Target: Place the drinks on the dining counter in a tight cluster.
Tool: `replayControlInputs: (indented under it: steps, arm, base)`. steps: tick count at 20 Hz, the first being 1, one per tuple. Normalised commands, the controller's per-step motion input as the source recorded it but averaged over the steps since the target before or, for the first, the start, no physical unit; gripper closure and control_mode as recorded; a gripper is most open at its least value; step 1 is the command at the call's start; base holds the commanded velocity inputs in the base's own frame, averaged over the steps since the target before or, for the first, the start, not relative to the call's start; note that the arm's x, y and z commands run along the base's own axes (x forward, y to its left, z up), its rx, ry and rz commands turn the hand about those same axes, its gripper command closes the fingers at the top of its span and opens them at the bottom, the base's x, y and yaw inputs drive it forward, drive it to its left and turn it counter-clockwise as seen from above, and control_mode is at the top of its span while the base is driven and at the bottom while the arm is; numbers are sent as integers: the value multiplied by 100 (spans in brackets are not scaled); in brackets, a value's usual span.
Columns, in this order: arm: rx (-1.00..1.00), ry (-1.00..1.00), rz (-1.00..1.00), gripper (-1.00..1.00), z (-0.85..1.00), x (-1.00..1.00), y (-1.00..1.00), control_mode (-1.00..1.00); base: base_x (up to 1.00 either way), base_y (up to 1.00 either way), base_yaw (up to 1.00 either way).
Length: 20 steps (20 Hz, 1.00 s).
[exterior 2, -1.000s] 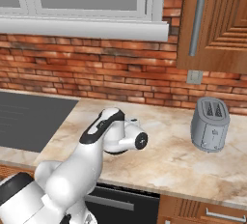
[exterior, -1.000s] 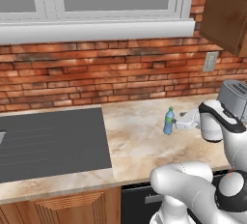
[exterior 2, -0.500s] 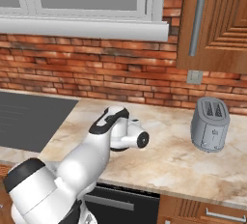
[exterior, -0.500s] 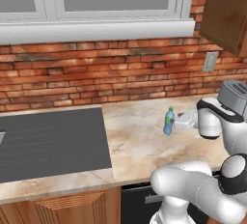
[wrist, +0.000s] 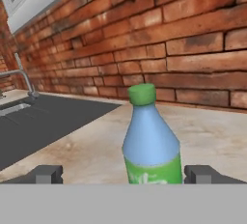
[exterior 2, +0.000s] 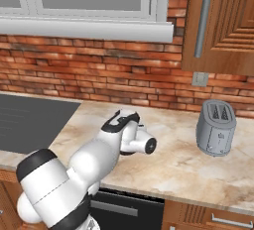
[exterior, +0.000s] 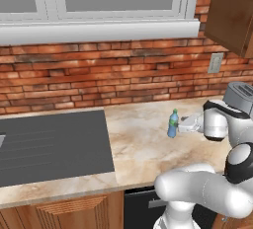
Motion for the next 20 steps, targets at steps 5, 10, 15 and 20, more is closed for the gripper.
replayControlInputs:
  steps: [5, 10, 15, 20]
  arm:
    - [1, 0, 2, -100, -4, 11, -1, -100]
    - [0, 0, 0, -100, -2, 12, 0, -100]
    - [0, 0, 0, -100, -4, 10, 0, -100]
    - [0, 0, 0, -100, -9, 14, 1, -100]
  base:
    - [0, 0, 0]
    - [0, 0, 0]
    - [0, 0, 0]
    - [0, 0, 0]
